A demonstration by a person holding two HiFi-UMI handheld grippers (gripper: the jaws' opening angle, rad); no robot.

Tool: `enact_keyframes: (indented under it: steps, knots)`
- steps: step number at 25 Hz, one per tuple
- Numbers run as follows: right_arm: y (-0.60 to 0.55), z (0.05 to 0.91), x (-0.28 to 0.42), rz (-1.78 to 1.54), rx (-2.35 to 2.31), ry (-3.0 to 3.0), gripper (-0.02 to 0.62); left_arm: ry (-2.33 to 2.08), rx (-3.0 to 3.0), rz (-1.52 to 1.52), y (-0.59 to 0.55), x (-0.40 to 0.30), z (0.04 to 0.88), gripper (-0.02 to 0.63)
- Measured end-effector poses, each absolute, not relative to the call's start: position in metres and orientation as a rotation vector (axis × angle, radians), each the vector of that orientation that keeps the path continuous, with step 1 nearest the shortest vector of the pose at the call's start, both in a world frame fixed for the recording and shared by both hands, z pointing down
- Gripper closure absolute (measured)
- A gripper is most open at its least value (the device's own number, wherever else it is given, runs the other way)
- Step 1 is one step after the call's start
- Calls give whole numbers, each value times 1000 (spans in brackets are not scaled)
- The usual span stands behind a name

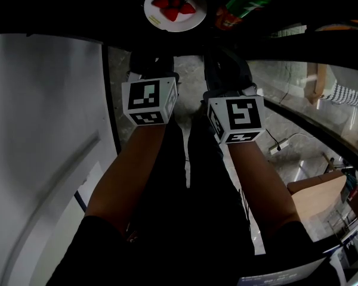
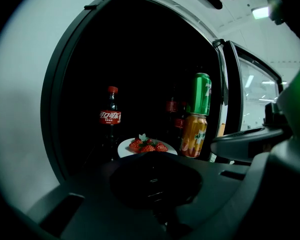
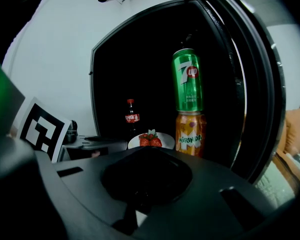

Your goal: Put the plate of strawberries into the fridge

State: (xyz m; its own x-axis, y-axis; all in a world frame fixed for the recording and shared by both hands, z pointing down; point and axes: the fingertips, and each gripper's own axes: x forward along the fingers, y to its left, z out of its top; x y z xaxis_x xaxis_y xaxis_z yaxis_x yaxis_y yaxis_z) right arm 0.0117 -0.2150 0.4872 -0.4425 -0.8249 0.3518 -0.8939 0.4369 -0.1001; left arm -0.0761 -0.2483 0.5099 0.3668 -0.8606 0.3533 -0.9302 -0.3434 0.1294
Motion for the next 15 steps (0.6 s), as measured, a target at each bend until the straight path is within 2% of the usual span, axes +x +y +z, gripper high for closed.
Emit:
enact_keyframes:
  steps: [15]
  knots:
    - [-218, 425, 4, 351, 1554, -2438, 591, -1554, 2394, 331, -236, -90, 444, 603]
